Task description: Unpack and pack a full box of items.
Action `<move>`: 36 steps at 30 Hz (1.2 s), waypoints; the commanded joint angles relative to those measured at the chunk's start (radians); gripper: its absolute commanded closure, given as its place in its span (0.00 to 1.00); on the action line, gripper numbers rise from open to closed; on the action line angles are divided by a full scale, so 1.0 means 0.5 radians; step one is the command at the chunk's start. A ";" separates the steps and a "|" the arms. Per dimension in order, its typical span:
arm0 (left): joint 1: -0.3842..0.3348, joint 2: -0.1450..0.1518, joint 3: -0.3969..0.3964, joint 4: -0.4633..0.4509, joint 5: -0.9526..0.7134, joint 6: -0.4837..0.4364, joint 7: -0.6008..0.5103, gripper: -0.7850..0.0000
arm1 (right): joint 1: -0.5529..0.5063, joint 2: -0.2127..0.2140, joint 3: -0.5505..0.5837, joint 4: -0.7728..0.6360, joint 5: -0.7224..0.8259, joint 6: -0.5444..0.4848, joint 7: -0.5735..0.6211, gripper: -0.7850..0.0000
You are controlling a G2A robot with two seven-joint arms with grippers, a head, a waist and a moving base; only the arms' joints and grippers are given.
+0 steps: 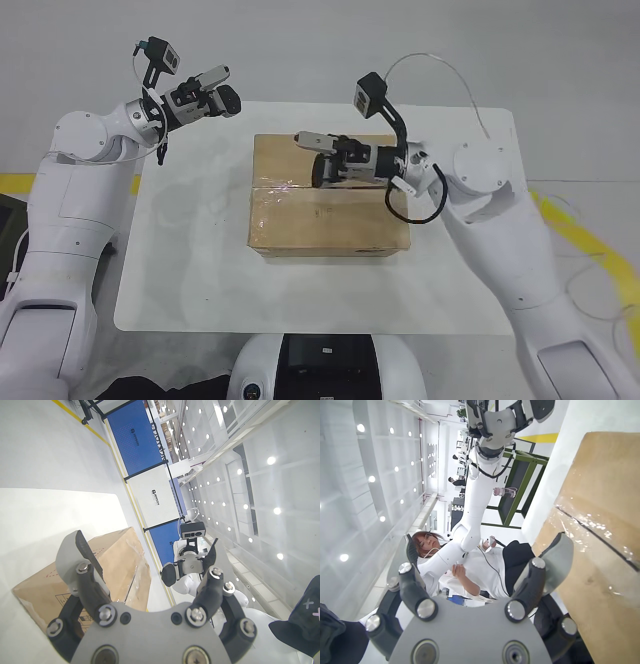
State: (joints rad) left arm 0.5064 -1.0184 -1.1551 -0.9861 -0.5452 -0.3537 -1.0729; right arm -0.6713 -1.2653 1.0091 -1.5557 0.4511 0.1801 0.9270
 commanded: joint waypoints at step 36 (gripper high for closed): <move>0.000 0.000 0.000 0.000 0.000 0.000 0.000 0.00 | 0.063 0.057 -0.073 -0.035 -0.623 0.843 0.045 0.00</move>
State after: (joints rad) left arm 0.5064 -1.0184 -1.1551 -0.9861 -0.5452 -0.3537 -1.0729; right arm -0.6347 -1.2432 0.9661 -1.5599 0.1654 0.5793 0.9410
